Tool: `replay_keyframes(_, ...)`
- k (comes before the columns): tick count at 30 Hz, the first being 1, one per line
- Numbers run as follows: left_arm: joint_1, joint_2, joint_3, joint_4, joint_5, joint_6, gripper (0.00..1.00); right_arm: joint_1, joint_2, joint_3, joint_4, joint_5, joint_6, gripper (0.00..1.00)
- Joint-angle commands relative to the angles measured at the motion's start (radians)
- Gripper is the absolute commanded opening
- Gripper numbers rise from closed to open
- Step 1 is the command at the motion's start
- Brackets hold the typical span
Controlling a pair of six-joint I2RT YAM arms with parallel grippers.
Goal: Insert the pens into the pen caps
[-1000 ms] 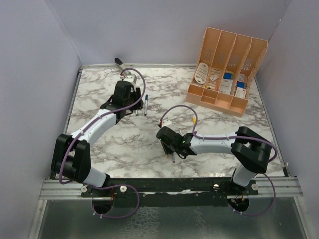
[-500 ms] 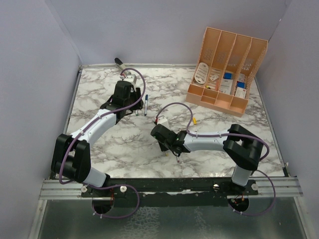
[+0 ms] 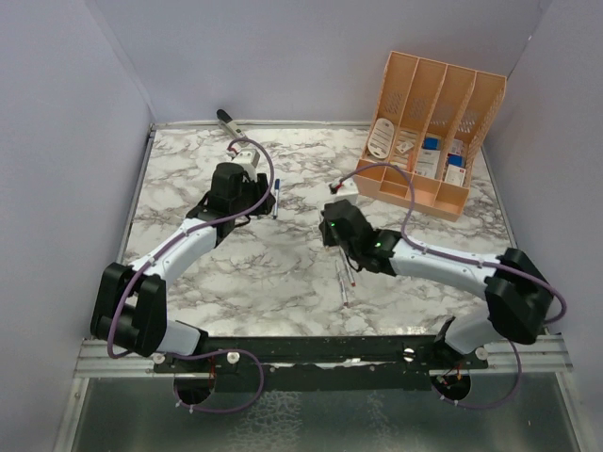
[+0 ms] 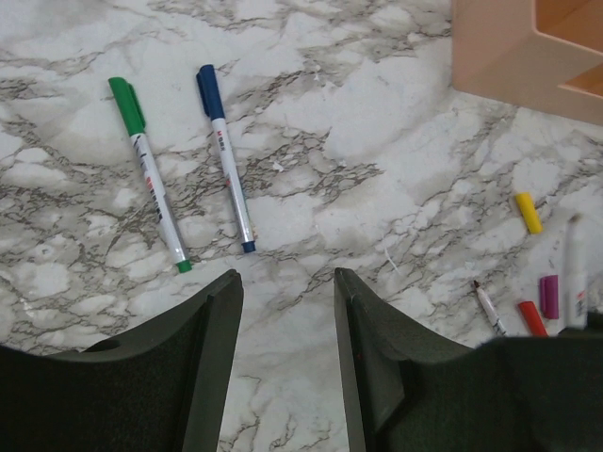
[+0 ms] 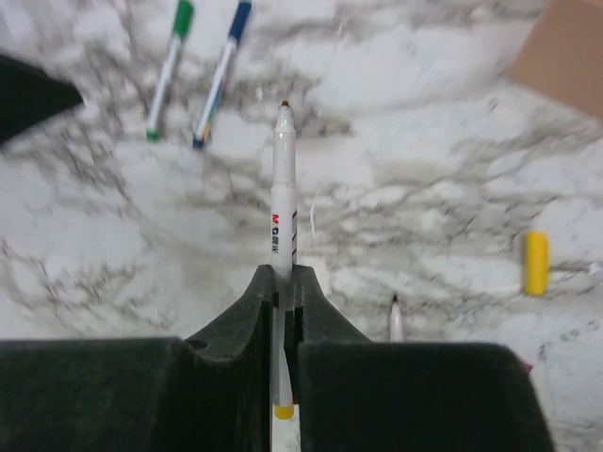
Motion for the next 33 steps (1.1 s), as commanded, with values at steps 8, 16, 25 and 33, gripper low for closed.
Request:
replay_keyframes(8, 0.004, -0.084, -0.164, 0.598, 0.645, -0.106, 0.57, -0.063, -0.337, -0.242, 0.726, -0.001, -0.258, 0.01)
replay_keyframes(16, 0.002, -0.018, -0.273, 1.286, 0.921, -0.465, 0.61, -0.073, -0.409, -0.365, 0.988, -0.12, -0.295, 0.01)
replay_keyframes(25, -0.017, 0.197, -0.214, 1.797, 0.966, -0.87, 0.59, -0.09, -0.438, -0.381, 1.044, -0.287, -0.253, 0.01)
replay_keyframes(33, -0.057, 0.133, -0.183, 1.686, 0.97, -0.801, 0.6, -0.09, -0.424, -0.373, 1.039, -0.349, -0.228, 0.01)
